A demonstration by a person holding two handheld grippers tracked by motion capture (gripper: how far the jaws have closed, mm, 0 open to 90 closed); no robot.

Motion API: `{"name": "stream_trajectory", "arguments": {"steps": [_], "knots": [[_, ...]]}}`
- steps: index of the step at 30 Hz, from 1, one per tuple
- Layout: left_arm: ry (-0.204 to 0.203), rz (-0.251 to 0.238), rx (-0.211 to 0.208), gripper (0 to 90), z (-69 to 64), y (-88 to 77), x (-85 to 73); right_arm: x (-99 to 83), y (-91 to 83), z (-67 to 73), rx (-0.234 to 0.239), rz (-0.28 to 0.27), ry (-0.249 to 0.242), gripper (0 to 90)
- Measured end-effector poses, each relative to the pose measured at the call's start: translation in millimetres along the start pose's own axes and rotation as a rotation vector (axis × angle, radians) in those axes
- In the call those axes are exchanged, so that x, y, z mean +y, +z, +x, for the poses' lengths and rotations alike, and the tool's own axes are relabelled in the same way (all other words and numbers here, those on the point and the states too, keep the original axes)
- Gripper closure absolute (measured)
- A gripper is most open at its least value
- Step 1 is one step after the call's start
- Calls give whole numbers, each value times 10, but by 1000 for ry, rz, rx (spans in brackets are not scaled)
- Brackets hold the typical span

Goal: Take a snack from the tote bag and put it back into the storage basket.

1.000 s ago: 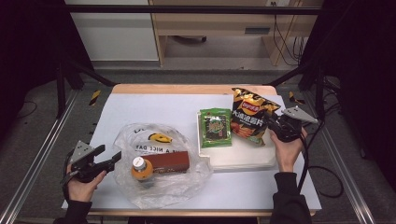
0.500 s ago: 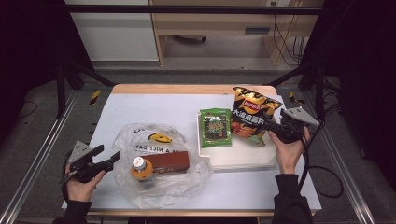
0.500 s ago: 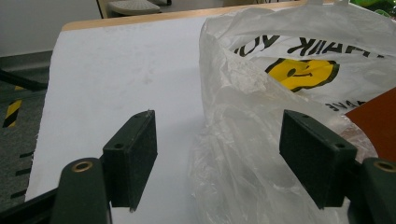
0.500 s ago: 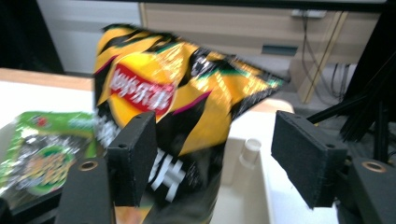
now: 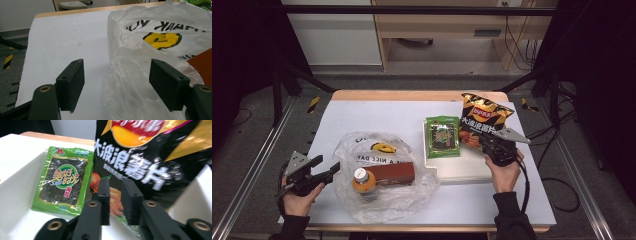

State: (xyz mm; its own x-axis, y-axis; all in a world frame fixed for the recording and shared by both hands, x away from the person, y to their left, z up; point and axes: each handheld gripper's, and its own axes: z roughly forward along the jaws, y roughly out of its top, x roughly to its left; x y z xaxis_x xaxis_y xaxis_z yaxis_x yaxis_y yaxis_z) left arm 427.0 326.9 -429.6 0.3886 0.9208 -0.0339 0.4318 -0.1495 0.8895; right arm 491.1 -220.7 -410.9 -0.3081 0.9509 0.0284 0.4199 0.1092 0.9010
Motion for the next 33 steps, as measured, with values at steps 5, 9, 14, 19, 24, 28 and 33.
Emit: {"name": "stream_trajectory", "arguments": {"steps": [5,9,14,19,24,28,33], "knots": [[-2,-6,1,280,14,-12,2,-86,169,-12,-60,47,16,815],[-1,-1,1,280,15,-7,-2,-87,183,-66,-107,41,24,811],[0,0,0,280,9,-2,-3,-78,201,-134,-174,49,23,778],[2,4,-3,280,7,2,-7,-78,176,-213,-196,45,40,759],[3,6,-3,280,4,7,-10,-71,167,-236,-206,31,51,728],[4,4,-5,279,-2,6,-8,-68,157,-211,-234,25,51,629],[1,6,-5,279,0,11,-8,-71,210,-231,-241,42,58,457]]}}
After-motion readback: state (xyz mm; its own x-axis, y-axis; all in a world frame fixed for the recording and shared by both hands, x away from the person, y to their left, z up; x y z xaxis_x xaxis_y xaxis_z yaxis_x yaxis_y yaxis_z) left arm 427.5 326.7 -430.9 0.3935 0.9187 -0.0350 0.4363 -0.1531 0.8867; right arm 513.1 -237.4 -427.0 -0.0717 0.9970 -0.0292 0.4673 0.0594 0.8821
